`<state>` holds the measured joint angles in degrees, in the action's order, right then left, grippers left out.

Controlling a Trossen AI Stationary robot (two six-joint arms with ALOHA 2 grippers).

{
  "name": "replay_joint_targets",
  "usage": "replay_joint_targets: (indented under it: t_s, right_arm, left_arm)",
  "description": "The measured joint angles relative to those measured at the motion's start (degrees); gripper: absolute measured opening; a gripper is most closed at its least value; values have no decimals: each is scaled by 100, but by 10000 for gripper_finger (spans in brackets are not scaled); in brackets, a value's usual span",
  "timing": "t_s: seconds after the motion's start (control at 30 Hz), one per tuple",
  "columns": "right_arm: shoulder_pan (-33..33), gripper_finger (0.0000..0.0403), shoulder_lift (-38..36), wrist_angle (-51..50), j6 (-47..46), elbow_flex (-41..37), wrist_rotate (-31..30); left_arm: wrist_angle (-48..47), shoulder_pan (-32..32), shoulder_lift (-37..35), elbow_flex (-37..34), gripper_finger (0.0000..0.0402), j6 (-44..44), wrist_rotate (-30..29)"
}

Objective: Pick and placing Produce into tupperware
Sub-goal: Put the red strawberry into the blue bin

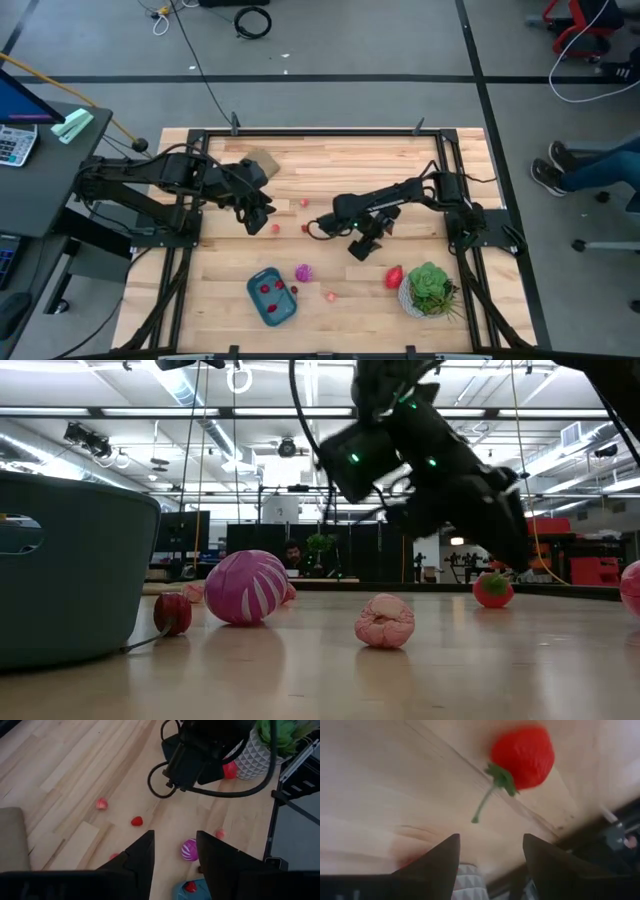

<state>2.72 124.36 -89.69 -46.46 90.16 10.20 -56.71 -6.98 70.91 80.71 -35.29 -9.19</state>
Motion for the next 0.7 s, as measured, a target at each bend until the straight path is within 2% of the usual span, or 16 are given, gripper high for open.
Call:
replay_joint_targets:
  t_s: [0.23,0.7]
  right_arm:
    - [18,211,-20,535,-7,-444,24]
    - [18,189,-20,1370,-142,-370,50]
  left_arm:
    - [-2,0,0,0,144,165,0]
    - [-2,0,0,0,146,197,0]
